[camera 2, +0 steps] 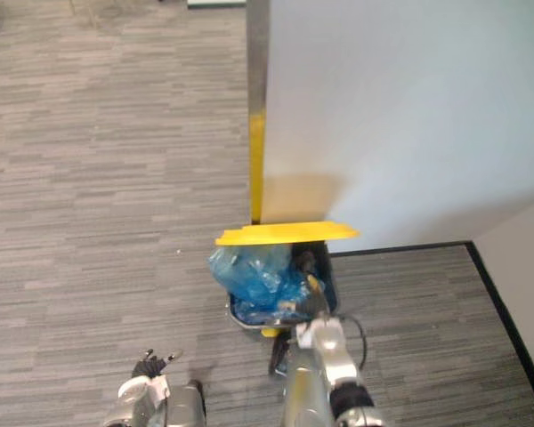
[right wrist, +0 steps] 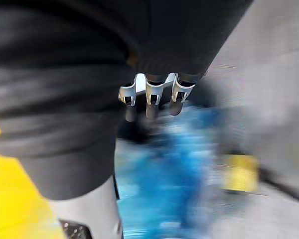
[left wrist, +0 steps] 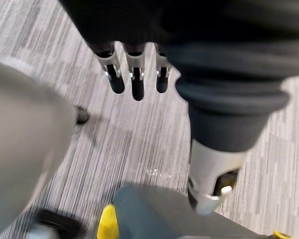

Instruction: Gather rubbish on tea table into small bin, then transfer packed bag to large trash can.

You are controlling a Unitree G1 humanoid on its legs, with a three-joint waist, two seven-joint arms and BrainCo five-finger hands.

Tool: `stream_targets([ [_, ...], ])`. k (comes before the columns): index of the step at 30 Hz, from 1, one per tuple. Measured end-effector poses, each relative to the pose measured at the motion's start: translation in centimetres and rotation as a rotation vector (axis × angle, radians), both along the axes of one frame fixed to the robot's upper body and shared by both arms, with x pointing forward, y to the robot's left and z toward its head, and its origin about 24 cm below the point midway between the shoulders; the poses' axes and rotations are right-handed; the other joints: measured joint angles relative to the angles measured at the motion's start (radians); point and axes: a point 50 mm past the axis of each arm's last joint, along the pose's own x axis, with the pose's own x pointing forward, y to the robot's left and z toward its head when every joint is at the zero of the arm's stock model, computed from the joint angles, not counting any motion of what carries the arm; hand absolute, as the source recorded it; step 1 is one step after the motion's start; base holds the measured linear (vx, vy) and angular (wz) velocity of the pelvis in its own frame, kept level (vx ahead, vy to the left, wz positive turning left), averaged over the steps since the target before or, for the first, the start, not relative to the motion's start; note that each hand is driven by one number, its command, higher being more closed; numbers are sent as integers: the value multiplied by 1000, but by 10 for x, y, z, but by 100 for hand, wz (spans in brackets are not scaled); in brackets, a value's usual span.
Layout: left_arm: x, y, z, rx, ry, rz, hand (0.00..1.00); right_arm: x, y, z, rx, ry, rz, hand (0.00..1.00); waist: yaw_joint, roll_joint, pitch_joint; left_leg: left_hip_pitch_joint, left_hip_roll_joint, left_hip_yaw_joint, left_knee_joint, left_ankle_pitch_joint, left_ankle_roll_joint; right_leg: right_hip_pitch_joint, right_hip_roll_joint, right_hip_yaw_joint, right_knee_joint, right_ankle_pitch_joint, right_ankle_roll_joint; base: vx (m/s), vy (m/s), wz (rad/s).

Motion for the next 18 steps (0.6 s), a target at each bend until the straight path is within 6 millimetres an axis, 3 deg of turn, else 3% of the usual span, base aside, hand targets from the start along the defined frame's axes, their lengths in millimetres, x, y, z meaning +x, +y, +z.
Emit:
stream_targets([
  [1, 2, 2, 0, -5, -1, 18, 0, -14, -6, -9, -8, 68, -32, 0, 4, -1, -8, -6, 10, 1, -4, 8, -9, 39, 30, -19, -71, -46, 9, -52, -264, -19],
  [2, 1, -7, -3, -44, 18, 47, 0, -27, -14, -18, -17, 140, -82, 0, 12, 40, -32, -11, 42, 6, -38, 28, 12, 77, 81, -30, -202, -63, 2, -45, -188, -54],
  [4, 2, -17, -5, -74, 19, 53, 0, -37, -27, -22, -58, 190, -123, 0, 9, 56, -50, -11, 25, 60, -90, 58, 58, 121, 109, -36, -393, -69, -35, -57, -72, -70],
  [5, 4, -20, -5, -84, 22, 46, 0, -41, -32, -23, -69, 207, -147, 0, 8, 60, -49, -1, 22, 78, -118, 77, 66, 145, 120, -37, -471, -67, -75, -113, -42, -55],
  [7, 8, -26, -5, -106, 14, 32, 0, -48, -40, -24, -76, 224, -194, 0, -3, 66, -53, 31, 22, 79, -153, 100, 72, 168, 128, -38, -504, -44, -81, -180, -21, -24],
  [12, -11, -22, -11, -105, 55, 58, 0, -64, -49, -29, -77, 270, -248, 0, -4, 75, -92, 51, 17, 86, -192, 107, 69, 212, 135, -38, -602, -12, -41, -137, 68, -1],
  [18, -33, -10, -16, -92, 113, 97, 0, -66, -51, -29, -79, 278, -256, 0, -4, 79, -103, 58, -33, 109, -227, 123, 87, 226, 94, -13, -663, 51, -21, 4, 132, -7],
])
